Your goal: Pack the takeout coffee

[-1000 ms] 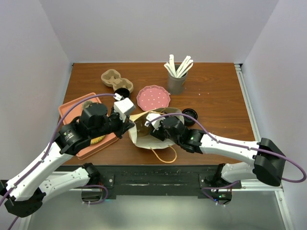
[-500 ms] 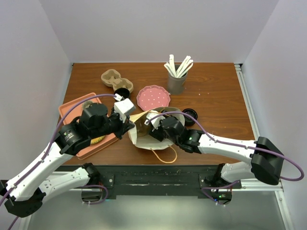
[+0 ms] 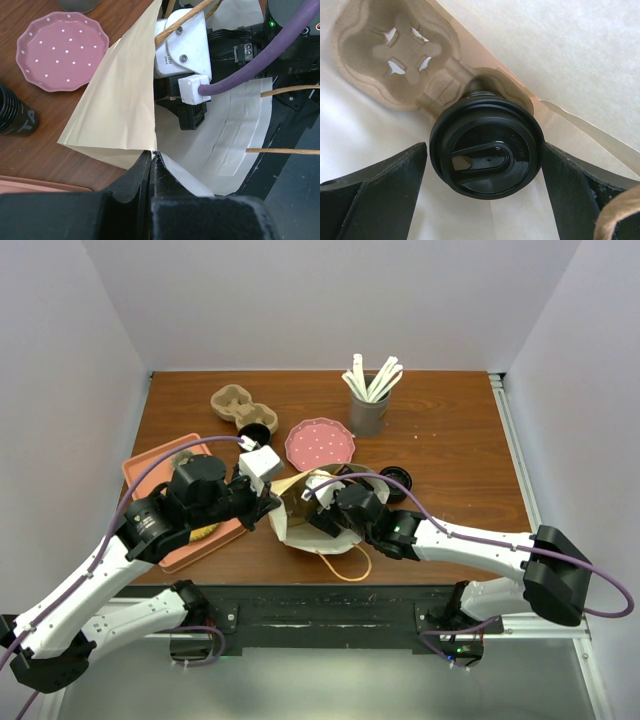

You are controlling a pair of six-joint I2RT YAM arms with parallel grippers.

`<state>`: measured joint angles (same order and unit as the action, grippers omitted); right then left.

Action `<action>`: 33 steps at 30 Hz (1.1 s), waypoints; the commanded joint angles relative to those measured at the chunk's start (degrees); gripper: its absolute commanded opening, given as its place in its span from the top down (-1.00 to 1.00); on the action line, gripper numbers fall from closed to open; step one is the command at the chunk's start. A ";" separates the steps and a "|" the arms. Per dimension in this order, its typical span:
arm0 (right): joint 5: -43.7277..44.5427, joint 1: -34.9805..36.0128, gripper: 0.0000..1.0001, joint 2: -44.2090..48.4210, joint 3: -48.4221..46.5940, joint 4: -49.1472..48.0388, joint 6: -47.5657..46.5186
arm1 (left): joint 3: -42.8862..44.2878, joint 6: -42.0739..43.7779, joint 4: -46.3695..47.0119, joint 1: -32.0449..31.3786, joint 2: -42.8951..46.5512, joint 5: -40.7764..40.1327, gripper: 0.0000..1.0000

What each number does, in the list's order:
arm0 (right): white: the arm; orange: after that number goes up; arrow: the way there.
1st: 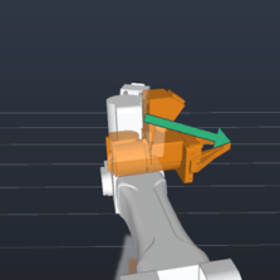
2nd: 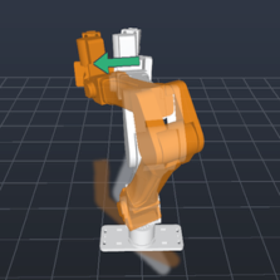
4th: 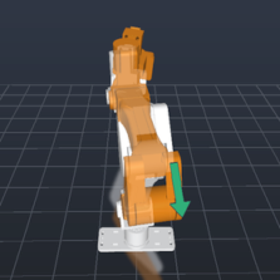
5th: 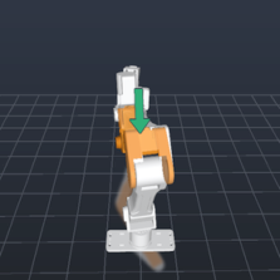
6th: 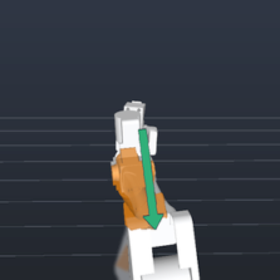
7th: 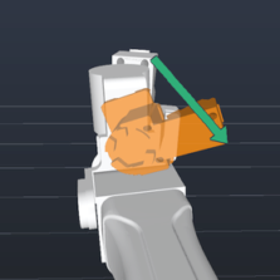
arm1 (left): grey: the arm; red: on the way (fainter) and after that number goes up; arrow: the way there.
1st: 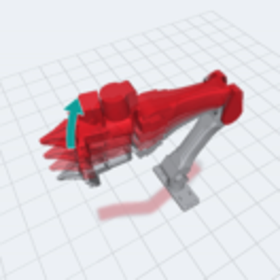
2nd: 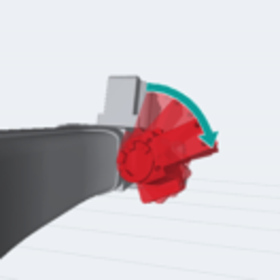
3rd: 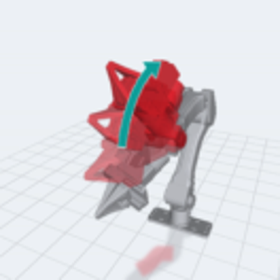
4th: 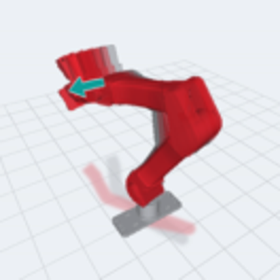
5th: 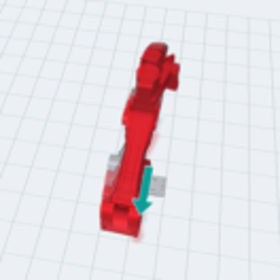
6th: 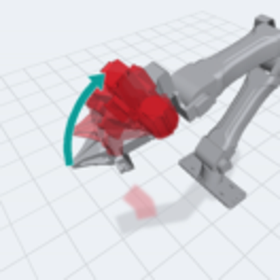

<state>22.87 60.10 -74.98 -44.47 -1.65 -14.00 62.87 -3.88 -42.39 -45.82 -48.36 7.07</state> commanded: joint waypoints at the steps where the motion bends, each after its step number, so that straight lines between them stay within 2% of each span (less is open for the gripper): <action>1: 1.74 -0.24 -0.97 0.71 -2.38 2.96 -0.06 | 1.73 -1.22 0.38 -0.06 0.28 -0.04 1.00; 20: 2.26 -0.16 -0.97 1.59 -6.77 11.84 1.52 | 2.61 -2.45 -0.06 0.03 -0.77 -2.94 1.00; 33: 1.21 -0.77 -0.97 2.47 -9.14 13.43 1.61 | 2.61 -3.06 -0.06 0.03 -1.30 -3.47 1.00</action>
<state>23.31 59.92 -74.50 -50.59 11.44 -13.06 62.96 -6.48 -42.78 -45.82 -49.56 4.32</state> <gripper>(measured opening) 0.986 0.013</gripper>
